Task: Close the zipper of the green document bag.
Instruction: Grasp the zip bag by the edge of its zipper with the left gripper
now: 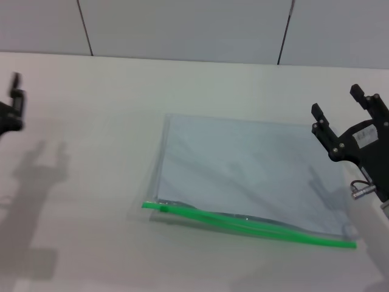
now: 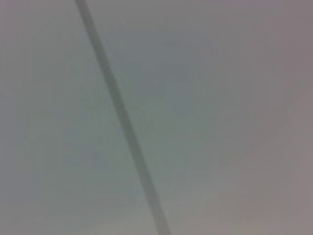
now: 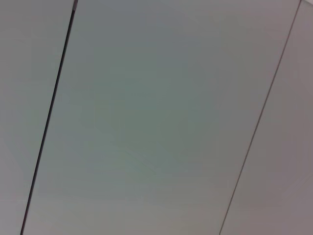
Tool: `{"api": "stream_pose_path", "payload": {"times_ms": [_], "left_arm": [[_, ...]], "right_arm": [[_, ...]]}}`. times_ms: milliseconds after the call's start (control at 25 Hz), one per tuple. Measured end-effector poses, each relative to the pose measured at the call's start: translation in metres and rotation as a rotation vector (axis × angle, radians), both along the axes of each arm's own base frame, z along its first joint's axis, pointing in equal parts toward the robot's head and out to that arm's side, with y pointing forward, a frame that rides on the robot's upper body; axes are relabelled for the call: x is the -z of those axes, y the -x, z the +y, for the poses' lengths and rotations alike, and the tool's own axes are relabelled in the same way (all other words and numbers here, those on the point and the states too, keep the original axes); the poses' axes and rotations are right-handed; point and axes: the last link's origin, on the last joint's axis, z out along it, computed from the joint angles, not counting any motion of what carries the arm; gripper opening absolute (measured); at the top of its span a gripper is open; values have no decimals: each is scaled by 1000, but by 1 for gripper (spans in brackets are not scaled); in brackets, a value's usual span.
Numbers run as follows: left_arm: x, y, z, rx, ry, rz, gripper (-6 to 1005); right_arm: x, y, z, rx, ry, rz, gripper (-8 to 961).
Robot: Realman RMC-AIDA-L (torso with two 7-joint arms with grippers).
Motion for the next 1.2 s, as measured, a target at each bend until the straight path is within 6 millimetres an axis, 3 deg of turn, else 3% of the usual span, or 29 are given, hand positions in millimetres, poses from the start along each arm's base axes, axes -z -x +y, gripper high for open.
{"api": "stream_pose_path", "payload": {"times_ms": [280,600,920,1200], "left_arm": [[39,-23,-9,158,195,199,446],[74,-30,-41,302,360,409,447],[97,-27,-72,416,527,510,446],[105,-26,-83,457,586,542,447]], "right_arm": [[0,-1,0,3,0,-4,725],[0,-2,0,3,0,-5,724],[-2,-3,1,8,-6,-5,724],[-2,-4,1,9,-7,-7,725]]}}
